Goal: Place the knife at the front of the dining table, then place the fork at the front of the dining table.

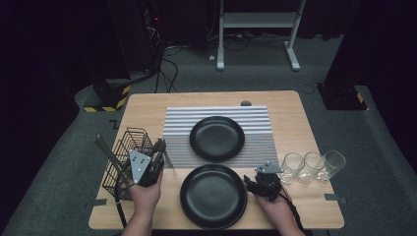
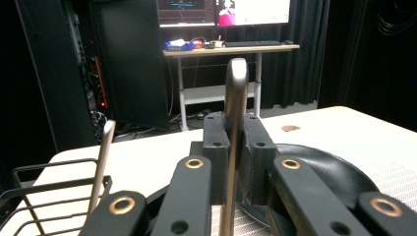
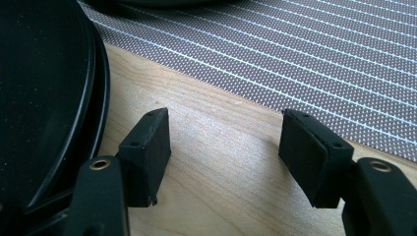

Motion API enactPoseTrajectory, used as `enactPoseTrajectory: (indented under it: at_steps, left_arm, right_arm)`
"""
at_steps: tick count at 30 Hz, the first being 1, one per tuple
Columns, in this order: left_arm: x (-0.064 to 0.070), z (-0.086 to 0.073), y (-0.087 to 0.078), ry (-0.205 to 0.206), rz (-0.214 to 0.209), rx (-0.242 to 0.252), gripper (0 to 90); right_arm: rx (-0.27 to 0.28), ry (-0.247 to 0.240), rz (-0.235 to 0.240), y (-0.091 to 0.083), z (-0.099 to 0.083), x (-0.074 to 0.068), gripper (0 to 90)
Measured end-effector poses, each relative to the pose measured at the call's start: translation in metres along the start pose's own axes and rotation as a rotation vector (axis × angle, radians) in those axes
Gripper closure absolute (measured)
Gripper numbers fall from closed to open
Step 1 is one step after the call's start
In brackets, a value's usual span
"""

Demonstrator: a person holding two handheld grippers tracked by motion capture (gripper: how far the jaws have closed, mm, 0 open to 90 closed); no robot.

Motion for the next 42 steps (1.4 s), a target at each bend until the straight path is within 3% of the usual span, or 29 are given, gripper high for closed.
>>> enactPoseTrajectory:
  at_steps: [21, 42]
  left_arm:
    - [0.005, 0.004, 0.016, 0.011, 0.003, -0.019, 82.8]
    - [0.017, 0.008, 0.044, 0.056, 0.016, -0.082, 82.6]
  right_arm:
    - [-0.001, 0.001, 0.001, 0.0, 0.0, 0.0, 36.3]
    - [-0.001, -0.017, 0.02, 0.0, 0.0, -0.002, 36.3]
Point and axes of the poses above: each handheld gripper's, and its own axes: y roughly forward along the jaws, z roughly out of its top, x roughly to its right, the point moved 6 cm from there along y, roughly forward along the jaws, and after that the axes turned 1 degree about -y, right-handed, at the moved point
